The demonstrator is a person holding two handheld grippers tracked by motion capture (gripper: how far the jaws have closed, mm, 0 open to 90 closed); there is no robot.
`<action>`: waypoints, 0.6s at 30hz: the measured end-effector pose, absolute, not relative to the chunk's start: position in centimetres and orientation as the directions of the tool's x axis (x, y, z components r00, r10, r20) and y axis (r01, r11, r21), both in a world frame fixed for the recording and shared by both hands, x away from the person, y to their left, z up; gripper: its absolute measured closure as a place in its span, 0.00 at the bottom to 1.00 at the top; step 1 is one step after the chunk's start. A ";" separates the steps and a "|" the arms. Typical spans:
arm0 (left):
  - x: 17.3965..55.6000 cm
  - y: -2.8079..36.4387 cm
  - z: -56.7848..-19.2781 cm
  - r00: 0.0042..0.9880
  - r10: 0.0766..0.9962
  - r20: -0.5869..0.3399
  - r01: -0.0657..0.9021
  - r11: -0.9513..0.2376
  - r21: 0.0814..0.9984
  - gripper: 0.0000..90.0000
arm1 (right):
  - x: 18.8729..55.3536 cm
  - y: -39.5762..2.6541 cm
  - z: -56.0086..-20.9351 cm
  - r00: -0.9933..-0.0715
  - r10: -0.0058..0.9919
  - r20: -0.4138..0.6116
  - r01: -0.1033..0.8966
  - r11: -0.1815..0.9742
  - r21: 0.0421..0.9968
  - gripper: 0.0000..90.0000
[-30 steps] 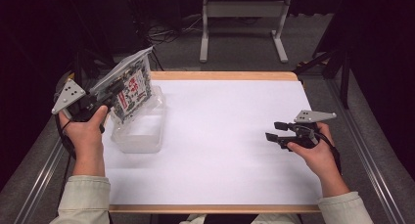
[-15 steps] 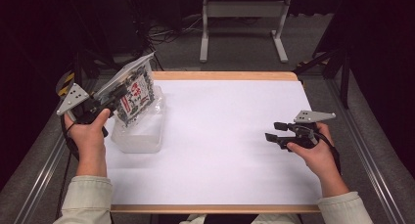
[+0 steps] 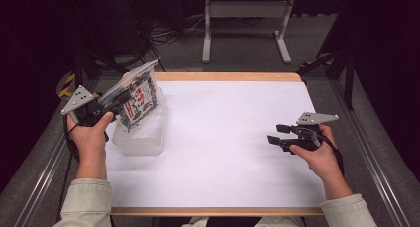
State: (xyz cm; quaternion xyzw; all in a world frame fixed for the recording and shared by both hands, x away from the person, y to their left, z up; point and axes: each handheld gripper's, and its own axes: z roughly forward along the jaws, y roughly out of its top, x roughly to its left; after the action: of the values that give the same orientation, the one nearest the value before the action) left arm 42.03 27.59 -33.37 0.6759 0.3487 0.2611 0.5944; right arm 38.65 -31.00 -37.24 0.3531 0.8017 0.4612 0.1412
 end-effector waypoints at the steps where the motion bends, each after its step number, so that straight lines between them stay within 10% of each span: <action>1: 42.1 27.5 -33.5 0.621 0.781 -0.062 0.163 -0.051 0.985 0.80 | 38.7 -31.0 -37.3 -0.711 0.696 0.100 0.436 0.324 0.840 0.42; 18: 42.9 28.2 -34.9 0.629 0.767 -0.124 0.217 -0.020 0.976 0.80 | 38.7 -31.0 -37.5 -0.708 0.698 0.109 0.445 0.320 0.837 0.42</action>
State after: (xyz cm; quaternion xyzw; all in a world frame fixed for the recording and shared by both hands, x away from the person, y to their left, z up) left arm 42.85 28.22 -34.93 0.6760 0.3640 0.2301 0.5979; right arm 38.75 -31.03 -37.45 0.3566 0.8008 0.4613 0.1371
